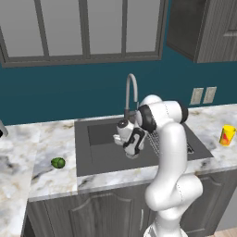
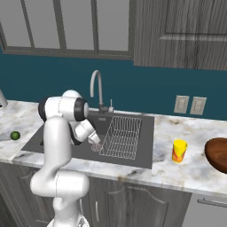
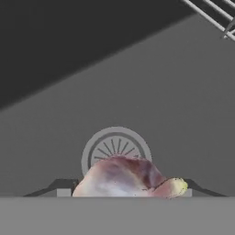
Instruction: Remove the avocado and garlic from the sink. Then move the bowl and cup from the counter to the sink for washing.
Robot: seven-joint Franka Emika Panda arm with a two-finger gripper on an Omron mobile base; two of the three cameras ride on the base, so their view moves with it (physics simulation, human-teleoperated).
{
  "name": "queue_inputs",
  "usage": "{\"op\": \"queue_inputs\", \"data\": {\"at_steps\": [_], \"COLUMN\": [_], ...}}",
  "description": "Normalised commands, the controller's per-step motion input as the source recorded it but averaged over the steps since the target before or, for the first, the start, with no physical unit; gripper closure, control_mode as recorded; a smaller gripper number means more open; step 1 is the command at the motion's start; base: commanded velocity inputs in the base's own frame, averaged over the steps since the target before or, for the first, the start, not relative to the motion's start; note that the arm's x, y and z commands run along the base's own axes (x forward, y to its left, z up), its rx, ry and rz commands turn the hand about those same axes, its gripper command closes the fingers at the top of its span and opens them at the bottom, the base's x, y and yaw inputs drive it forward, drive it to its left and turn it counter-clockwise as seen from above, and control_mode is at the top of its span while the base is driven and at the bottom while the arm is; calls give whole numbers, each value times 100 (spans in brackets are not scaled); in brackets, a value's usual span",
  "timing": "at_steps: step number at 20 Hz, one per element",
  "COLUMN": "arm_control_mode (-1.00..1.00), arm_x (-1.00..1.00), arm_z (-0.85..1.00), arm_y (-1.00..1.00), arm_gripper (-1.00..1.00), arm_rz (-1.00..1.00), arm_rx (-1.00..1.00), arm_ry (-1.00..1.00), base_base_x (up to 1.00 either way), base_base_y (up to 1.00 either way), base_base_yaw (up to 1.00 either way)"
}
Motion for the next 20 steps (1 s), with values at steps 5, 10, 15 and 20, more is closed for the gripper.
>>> {"op": "queue_inputs", "data": {"at_steps": [5, 10, 15, 20], "arm_control_mode": [-100, -100, -100, -100], "arm_x": [-10, -10, -9, -3], "arm_z": [37, 45, 47, 51], "arm_y": [21, 15, 10, 9], "arm_gripper": [100, 100, 100, 100], "arm_rz": [0, 0, 0, 3], "arm_rx": [0, 0, 0, 0], "arm_ry": [-11, -2, 0, 4], "base_base_x": [0, 0, 0, 0], "base_base_y": [0, 0, 0, 0], "base_base_yaw": [0, 0, 0, 0]}}
